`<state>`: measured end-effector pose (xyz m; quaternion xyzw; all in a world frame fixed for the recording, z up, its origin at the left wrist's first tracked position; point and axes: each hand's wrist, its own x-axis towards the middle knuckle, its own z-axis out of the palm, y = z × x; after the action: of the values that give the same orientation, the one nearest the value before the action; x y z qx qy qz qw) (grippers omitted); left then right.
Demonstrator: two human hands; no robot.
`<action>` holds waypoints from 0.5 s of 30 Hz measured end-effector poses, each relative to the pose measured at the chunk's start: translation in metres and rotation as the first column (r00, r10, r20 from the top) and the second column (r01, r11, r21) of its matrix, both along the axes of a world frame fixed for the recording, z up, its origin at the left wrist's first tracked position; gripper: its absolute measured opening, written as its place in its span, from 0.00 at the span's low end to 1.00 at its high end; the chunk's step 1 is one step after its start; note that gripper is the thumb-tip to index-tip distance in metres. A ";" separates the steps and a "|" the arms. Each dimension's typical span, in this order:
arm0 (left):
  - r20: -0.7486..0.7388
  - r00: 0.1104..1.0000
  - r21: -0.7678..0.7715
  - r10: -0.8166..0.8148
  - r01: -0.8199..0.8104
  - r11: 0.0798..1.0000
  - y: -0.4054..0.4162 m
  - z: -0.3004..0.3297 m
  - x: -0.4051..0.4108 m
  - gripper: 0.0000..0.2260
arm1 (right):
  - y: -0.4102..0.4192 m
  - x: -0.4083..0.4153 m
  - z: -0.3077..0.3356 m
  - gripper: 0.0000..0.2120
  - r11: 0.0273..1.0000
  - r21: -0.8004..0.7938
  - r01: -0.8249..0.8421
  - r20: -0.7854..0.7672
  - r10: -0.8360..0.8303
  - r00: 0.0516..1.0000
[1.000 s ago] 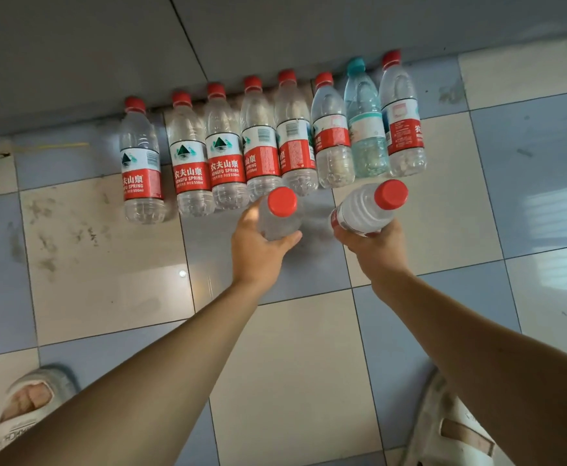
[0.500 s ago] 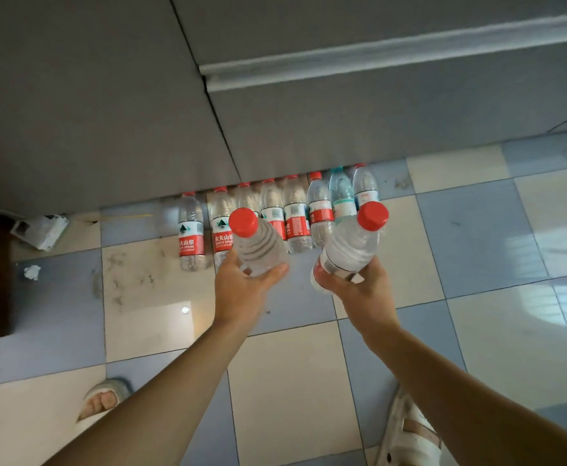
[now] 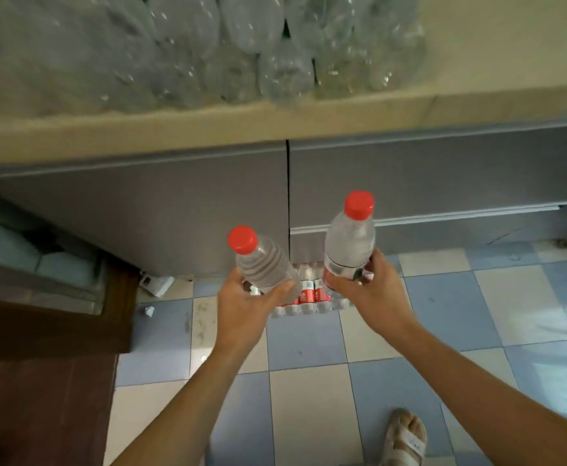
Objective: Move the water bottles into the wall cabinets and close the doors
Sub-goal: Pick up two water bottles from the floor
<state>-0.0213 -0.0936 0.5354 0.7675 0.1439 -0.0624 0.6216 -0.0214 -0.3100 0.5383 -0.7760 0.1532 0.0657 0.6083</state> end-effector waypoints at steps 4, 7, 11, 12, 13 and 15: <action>0.103 0.995 0.014 0.001 -0.002 1.000 0.042 0.088 0.017 0.23 | 0.040 0.018 0.098 0.27 0.999 -0.002 -0.036 0.097 0.036 0.995; 0.213 0.976 0.012 -0.035 0.033 0.999 0.081 0.145 0.045 0.18 | 0.077 0.034 0.158 0.24 1.000 -0.003 -0.031 0.183 0.031 0.983; 0.331 0.938 -0.025 -0.101 0.116 0.993 0.141 0.224 0.080 0.20 | 0.137 0.057 0.229 0.26 1.000 0.007 0.007 0.269 -0.008 0.963; 0.360 0.926 -0.016 -0.117 0.131 0.991 0.157 0.244 0.090 0.20 | 0.152 0.064 0.246 0.27 1.000 0.009 0.017 0.294 -0.019 0.956; 0.383 0.915 -0.003 -0.129 0.141 0.990 0.172 0.264 0.099 0.21 | 0.167 0.071 0.264 0.26 1.000 0.008 0.027 0.318 -0.028 0.948; 0.429 0.891 0.025 -0.150 0.155 0.988 0.199 0.305 0.116 0.21 | 0.192 0.085 0.301 0.25 0.999 -0.002 0.046 0.370 -0.042 0.928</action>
<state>0.0948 0.1052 0.8400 0.7683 -0.0575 0.0589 0.6348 0.0638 -0.1177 0.8391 -0.7740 0.0537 -0.0963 0.6235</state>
